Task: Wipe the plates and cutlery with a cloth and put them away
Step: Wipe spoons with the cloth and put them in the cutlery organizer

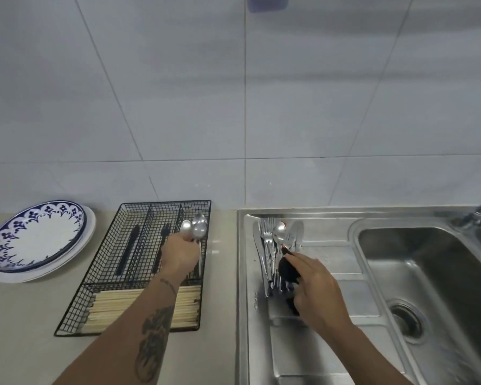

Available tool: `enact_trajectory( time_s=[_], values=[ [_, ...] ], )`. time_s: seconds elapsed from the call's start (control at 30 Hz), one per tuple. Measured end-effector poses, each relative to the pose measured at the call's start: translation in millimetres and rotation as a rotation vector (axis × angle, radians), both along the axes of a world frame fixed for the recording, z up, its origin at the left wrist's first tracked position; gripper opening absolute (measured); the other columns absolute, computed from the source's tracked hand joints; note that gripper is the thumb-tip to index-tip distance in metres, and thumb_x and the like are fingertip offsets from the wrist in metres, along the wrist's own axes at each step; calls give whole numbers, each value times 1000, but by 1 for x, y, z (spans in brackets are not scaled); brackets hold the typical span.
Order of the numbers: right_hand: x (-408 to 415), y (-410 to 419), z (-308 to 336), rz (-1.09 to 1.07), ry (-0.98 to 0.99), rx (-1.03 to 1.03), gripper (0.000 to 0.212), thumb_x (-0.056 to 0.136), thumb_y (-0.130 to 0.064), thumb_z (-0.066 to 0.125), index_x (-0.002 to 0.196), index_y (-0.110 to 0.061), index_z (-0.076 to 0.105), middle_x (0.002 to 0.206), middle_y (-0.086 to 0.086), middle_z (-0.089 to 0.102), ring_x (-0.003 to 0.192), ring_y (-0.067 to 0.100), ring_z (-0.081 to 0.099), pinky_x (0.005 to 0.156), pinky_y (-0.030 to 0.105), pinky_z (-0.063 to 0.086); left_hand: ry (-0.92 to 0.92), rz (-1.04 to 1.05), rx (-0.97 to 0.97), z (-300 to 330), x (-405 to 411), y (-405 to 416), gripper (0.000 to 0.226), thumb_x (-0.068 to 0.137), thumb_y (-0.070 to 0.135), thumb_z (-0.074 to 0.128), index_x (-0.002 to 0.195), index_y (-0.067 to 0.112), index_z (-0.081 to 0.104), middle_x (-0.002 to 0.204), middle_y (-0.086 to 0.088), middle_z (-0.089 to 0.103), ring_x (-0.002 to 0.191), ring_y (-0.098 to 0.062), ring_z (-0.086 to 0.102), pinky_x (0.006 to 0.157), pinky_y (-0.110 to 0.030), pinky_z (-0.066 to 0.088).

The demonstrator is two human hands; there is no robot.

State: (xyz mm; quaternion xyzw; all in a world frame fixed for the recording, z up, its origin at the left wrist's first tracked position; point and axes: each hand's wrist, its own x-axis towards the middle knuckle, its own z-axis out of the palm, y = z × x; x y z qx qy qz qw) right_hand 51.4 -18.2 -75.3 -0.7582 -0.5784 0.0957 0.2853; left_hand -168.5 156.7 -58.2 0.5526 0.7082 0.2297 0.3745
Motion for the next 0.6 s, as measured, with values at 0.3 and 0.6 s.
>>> enact_trajectory(
  time_s=[0.3,0.6],
  values=[
    [15,-17,-3,-112,29,-40,63,77,10,53,134,-19,57,135,-5,57,123,17,50,110,33,37,216,-256,335,7,28,-28,36,87,2,53,116,16,68,115,-2,63,94,-15,58,81,-30,53],
    [28,-33,-3,-128,14,-38,59,78,7,59,133,-15,58,132,-2,58,117,18,53,97,22,38,135,-502,168,-27,128,-69,22,93,19,63,114,20,70,113,3,67,97,-14,64,91,-35,56]
  ],
)
